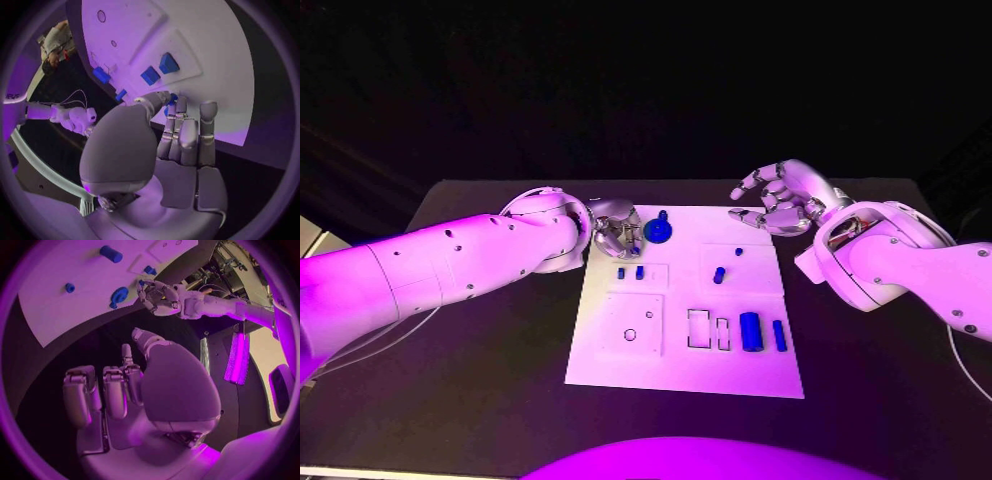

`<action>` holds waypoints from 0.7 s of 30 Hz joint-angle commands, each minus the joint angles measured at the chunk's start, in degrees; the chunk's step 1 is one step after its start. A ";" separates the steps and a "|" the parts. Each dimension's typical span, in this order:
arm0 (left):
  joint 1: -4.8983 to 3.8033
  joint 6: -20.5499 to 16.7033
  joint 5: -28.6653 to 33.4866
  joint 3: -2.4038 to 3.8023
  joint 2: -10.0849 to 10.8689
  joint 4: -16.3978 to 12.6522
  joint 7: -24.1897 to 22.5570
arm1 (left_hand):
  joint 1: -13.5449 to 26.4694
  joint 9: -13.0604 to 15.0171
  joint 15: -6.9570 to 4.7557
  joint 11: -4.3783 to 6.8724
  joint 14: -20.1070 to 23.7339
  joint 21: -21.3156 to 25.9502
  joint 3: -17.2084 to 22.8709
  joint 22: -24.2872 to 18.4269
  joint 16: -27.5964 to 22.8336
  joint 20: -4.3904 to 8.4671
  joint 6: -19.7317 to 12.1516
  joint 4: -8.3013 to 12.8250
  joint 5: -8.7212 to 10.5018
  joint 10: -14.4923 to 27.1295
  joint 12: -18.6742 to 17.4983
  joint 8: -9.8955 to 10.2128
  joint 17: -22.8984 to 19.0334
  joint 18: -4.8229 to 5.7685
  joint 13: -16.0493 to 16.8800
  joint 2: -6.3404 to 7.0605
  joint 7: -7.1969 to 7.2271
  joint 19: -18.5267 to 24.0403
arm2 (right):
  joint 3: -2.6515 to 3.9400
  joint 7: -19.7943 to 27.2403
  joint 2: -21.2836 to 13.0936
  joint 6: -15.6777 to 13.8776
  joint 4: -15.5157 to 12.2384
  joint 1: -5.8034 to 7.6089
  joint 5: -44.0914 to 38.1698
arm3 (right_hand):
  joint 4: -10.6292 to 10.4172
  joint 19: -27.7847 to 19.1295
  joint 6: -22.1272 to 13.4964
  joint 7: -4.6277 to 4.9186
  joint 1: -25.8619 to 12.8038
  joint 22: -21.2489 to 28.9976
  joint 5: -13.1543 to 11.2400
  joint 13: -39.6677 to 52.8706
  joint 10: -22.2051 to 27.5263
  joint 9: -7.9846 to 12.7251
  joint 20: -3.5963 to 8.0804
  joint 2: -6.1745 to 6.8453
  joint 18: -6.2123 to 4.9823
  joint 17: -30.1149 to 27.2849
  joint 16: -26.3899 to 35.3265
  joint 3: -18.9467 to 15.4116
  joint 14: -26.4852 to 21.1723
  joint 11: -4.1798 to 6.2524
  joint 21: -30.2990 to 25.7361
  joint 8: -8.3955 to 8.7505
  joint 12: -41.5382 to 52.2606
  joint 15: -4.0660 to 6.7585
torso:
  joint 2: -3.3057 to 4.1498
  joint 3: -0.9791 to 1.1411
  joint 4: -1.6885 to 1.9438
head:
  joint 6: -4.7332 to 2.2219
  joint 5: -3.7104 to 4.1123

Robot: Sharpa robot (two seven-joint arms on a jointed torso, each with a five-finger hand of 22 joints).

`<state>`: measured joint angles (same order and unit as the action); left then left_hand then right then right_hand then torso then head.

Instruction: Assemble the parts on the task board

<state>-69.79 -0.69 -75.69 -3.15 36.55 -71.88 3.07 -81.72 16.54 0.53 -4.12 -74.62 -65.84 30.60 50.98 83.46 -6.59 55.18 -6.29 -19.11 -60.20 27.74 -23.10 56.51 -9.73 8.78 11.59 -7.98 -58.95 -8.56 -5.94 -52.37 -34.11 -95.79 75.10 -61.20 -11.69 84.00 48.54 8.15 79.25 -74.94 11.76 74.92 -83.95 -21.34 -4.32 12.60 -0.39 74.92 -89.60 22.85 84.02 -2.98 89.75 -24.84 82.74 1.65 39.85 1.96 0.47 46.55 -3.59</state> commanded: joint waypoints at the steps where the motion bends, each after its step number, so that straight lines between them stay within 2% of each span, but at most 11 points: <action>1: 0.07 2.66 0.18 -0.09 -0.18 0.00 0.78 | 0.10 0.03 0.26 -0.27 0.17 0.16 0.27 -0.15 0.18 -0.35 -0.31 0.09 -0.02 -0.17 -0.36 0.34 -0.16 0.59 -0.06 0.15 -0.05 0.06 | 0.02 0.42 0.02 0.67 -0.01 -0.05 -0.37 | -0.24 5.93 -0.11 -0.01 0.60 -15.01 0.29 10.26 -1.55 0.03 -0.34 -0.15 0.35 14.25 0.07 0.14 5.78 -0.34 0.05 -0.20 0.06 -0.41 | -0.02 -0.01 0.01 | 0.08 -0.02; 10: 0.07 2.87 -0.29 -0.15 0.16 -0.05 0.79 | 0.02 0.04 0.30 -0.33 0.86 0.77 0.34 -1.05 -0.10 -0.40 -0.30 0.40 0.04 -0.18 -0.65 0.63 -1.37 0.37 -0.04 0.30 -0.08 0.89 | 0.02 0.44 -0.02 0.65 0.01 -0.08 -0.37 | -0.24 5.93 -0.11 -0.01 0.60 -15.01 0.29 10.26 -1.55 0.03 -0.34 -0.15 0.35 14.25 0.07 0.14 5.78 -0.34 0.05 -0.20 0.06 -0.41 | -0.02 -0.06 0.07 | 0.12 0.05; 21: 0.07 0.62 0.12 -0.15 0.25 -0.19 -0.40 | 0.92 -0.74 0.44 -0.41 1.29 1.08 0.86 -1.26 -0.22 -0.55 -2.40 0.77 0.02 -0.51 -2.31 3.54 -1.82 0.28 -0.05 0.99 -0.41 1.26 | 0.02 0.42 -0.01 0.61 0.05 -0.09 -0.37 | -0.32 5.89 -0.14 0.01 0.57 -14.96 0.29 10.19 -1.48 0.06 -0.35 -0.10 0.31 14.19 0.10 0.13 5.77 -0.35 -0.12 -0.20 -0.05 -0.42 | 0.00 -0.06 0.03 | 0.12 -0.05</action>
<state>-69.76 0.15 -75.70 -3.28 36.83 -71.97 3.29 -81.10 15.89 1.14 -4.32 -73.60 -64.88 31.31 49.63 83.46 -7.20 53.07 -5.60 -19.11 -60.42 25.63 -19.80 54.58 -9.73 8.72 12.22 -8.40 -57.90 -8.56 -5.94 -52.40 -34.09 -95.73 75.06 -61.20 -11.69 84.00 48.54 8.15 79.25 -74.92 11.76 74.92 -83.94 -21.34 -4.32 12.60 -0.39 74.91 -89.60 22.85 84.02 -2.98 89.75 -24.84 82.74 1.65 39.83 1.88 0.52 46.66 -3.59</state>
